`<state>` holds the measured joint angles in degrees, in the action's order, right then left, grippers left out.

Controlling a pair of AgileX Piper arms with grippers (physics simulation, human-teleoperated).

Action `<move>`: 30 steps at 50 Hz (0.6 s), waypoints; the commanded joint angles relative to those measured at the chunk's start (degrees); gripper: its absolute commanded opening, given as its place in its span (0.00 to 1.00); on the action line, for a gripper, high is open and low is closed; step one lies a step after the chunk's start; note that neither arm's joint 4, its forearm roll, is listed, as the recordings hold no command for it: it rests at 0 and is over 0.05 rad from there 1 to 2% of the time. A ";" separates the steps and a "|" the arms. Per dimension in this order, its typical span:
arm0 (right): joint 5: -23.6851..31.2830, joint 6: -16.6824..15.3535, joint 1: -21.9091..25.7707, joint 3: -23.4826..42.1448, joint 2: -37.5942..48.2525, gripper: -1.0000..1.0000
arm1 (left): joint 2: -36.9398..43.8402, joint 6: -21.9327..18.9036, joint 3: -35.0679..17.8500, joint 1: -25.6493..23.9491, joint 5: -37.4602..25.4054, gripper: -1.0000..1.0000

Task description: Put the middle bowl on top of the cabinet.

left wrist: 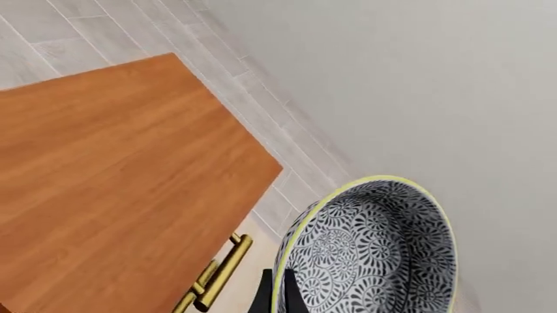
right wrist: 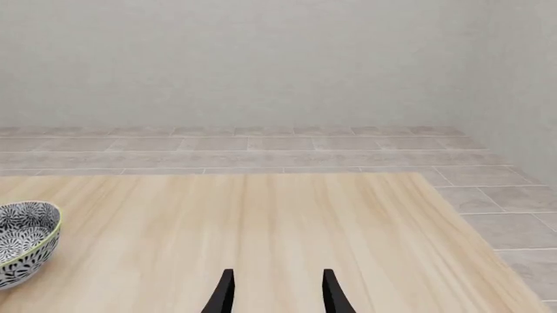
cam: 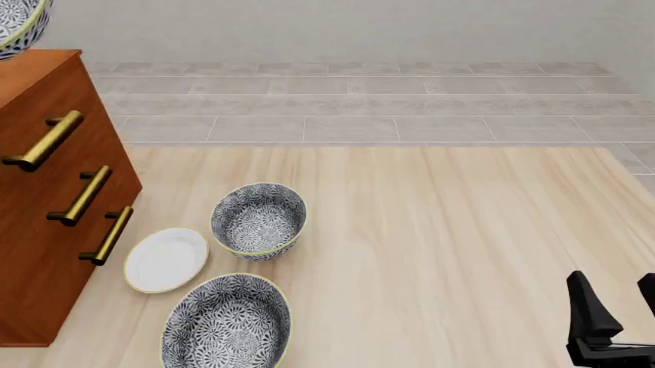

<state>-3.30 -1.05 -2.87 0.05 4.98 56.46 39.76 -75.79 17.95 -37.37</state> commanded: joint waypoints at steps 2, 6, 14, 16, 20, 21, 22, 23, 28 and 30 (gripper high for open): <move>0.31 -0.06 -0.04 0.00 -0.28 1.00 | 1.58 2.32 -0.41 3.58 0.44 0.00; 0.24 -0.13 -0.09 0.00 -0.16 1.00 | 2.44 3.55 -0.78 5.19 0.37 0.00; 0.41 -0.15 -0.04 0.00 -0.18 1.00 | 4.14 4.37 -2.22 8.31 -0.47 0.00; 0.28 -0.08 -0.08 0.01 -0.11 1.00 | 4.54 4.05 -2.82 8.78 -0.83 0.00; -0.06 0.00 -0.24 0.00 0.27 1.00 | 4.52 5.33 -2.75 8.62 -1.01 0.00; -0.12 -0.04 -0.24 0.00 0.33 1.00 | 4.21 6.67 -2.13 9.00 -0.71 0.00; -0.09 -0.03 -0.21 0.00 0.30 1.00 | 4.42 6.31 -2.64 8.55 -1.22 0.00; 0.09 0.04 -0.13 0.01 0.10 1.00 | 5.18 4.45 -4.23 9.96 -1.79 0.00; -0.25 0.13 -0.35 0.01 0.43 1.00 | 5.82 3.71 -5.23 10.70 -2.31 0.00; -0.26 0.13 -0.35 0.01 0.44 1.00 | 6.25 3.72 -5.28 11.43 -2.70 0.00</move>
<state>-3.30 -1.03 -3.09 0.05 5.15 61.32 44.19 -79.03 26.90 -38.95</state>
